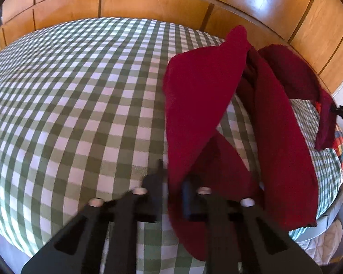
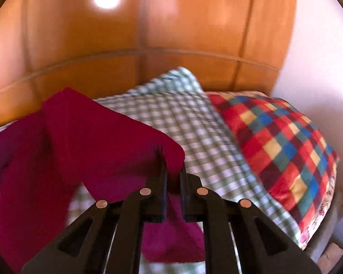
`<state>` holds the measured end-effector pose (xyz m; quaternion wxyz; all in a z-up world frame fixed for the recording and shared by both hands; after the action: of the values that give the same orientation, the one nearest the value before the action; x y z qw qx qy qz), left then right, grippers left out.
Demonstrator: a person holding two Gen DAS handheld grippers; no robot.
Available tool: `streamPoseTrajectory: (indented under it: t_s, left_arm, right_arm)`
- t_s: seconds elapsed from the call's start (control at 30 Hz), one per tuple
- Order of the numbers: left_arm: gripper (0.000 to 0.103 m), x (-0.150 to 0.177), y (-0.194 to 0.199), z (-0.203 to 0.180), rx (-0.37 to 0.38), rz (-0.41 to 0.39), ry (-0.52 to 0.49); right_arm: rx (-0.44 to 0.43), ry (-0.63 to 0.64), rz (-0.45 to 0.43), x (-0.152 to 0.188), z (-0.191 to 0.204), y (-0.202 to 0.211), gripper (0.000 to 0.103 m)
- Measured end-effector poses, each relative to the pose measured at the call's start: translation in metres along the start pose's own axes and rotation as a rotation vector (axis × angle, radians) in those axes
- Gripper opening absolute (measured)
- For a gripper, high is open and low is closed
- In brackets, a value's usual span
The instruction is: Fold small clothes
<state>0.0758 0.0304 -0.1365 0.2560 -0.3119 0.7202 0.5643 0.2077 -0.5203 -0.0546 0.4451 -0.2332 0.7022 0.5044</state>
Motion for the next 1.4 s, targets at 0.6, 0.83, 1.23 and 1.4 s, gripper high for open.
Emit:
streamPoseTrajectory:
  t_s: [0.6, 0.83, 1.23, 1.4]
  left_arm:
    - [0.071, -0.185, 0.004, 0.120, -0.350, -0.305, 0.137]
    - [0.081, -0.171, 0.025, 0.107, -0.305, -0.337, 0.102]
    - [0.072, -0.059, -0.001, -0.011, 0.236, -0.076, 0.092]
    - [0.056, -0.022, -0.022, -0.076, 0.378, 0.063, 0.083]
  right_arm:
    - [-0.778, 0.338, 0.118, 0.126, 0.140, 0.217, 0.069]
    - [-0.713, 0.633, 0.179, 0.203, 0.185, 0.225, 0.009]
    - [-0.251, -0.032, 0.050, 0.055, 0.002, 0.105, 0.008]
    - [-0.096, -0.099, 0.124, 0.067, -0.044, 0.049, 0.008]
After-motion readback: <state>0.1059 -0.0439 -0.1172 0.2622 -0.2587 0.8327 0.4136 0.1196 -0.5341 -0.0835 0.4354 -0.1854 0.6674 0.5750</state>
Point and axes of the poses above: each gripper's, at about its wrist camera, not at the fingertips, and y roughly against the way its jaws point, z to its left, x to its underside, the point moved 7 cm from there along -y, roughly the way its jaws point, and after that the axes turned 15 degrees about -z, right-handed, at the moved point
